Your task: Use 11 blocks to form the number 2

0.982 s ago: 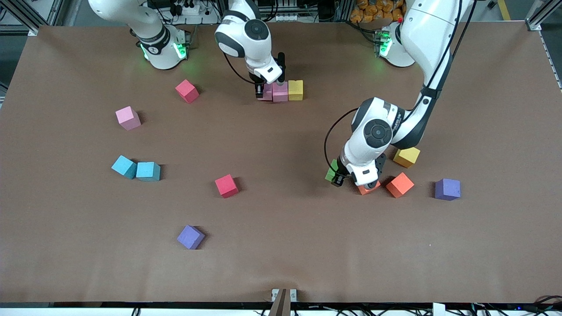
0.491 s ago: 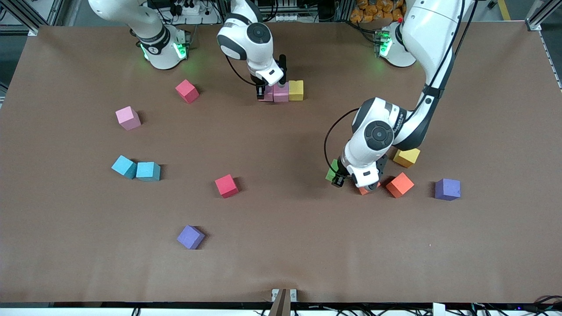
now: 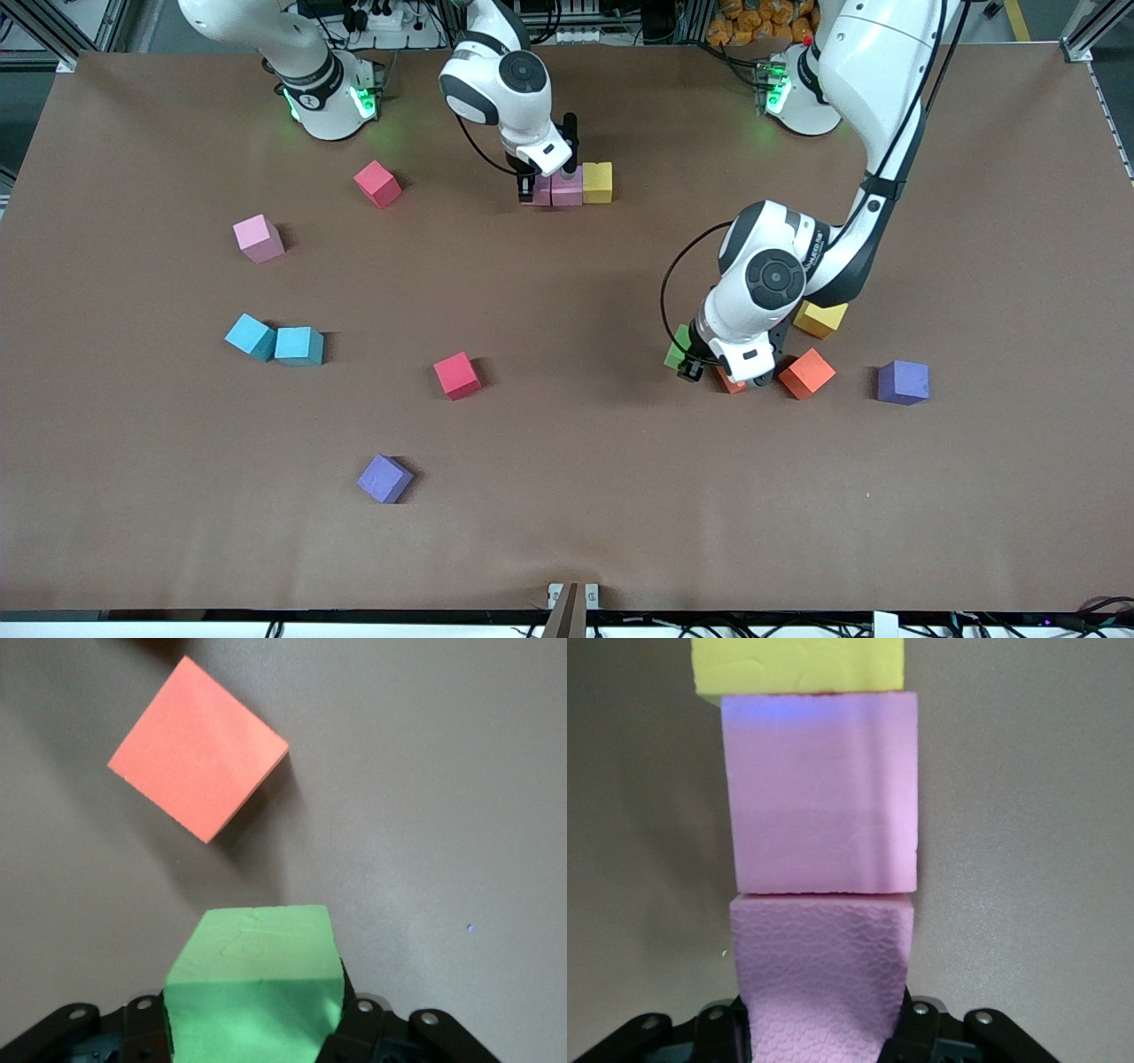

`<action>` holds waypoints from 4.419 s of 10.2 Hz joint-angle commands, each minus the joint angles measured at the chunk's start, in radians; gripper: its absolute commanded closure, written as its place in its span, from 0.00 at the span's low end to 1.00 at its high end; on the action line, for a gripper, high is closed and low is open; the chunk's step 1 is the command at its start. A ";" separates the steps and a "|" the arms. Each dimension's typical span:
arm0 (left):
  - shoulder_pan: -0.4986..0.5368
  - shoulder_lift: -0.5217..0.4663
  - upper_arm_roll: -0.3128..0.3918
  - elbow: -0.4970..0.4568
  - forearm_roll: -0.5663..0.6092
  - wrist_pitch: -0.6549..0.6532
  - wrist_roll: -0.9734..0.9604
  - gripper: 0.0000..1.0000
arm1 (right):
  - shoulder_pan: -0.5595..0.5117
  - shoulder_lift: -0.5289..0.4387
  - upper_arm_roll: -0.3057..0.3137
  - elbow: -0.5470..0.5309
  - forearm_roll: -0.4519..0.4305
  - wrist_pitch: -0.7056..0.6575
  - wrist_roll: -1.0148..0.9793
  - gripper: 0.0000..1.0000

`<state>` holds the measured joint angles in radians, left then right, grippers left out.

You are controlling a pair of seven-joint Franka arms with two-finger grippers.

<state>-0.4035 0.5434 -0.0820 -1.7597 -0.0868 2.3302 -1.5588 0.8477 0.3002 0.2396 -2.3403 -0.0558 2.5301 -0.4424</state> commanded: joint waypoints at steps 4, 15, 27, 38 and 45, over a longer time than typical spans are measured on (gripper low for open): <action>-0.001 -0.011 0.002 0.011 -0.007 -0.029 -0.007 0.87 | 0.016 0.017 0.000 0.018 0.007 0.027 -0.004 0.00; -0.006 -0.037 -0.010 0.039 0.044 -0.107 0.332 0.88 | -0.001 -0.050 0.000 0.016 0.022 -0.060 0.002 0.00; 0.011 -0.162 -0.027 -0.136 0.061 -0.263 0.925 0.87 | -0.344 -0.050 -0.016 0.412 0.060 -0.404 0.027 0.00; -0.167 -0.080 -0.147 -0.204 0.070 0.009 0.720 0.87 | -0.585 0.347 -0.028 0.846 -0.043 -0.329 0.204 0.00; -0.293 -0.103 -0.160 -0.380 0.067 0.213 0.663 0.87 | -0.550 0.422 -0.039 0.839 -0.068 -0.271 0.286 0.00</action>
<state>-0.6922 0.4784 -0.2481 -2.0957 -0.0406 2.5176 -0.8761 0.3026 0.6949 0.2020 -1.5274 -0.0996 2.2633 -0.2003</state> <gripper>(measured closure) 0.401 0.000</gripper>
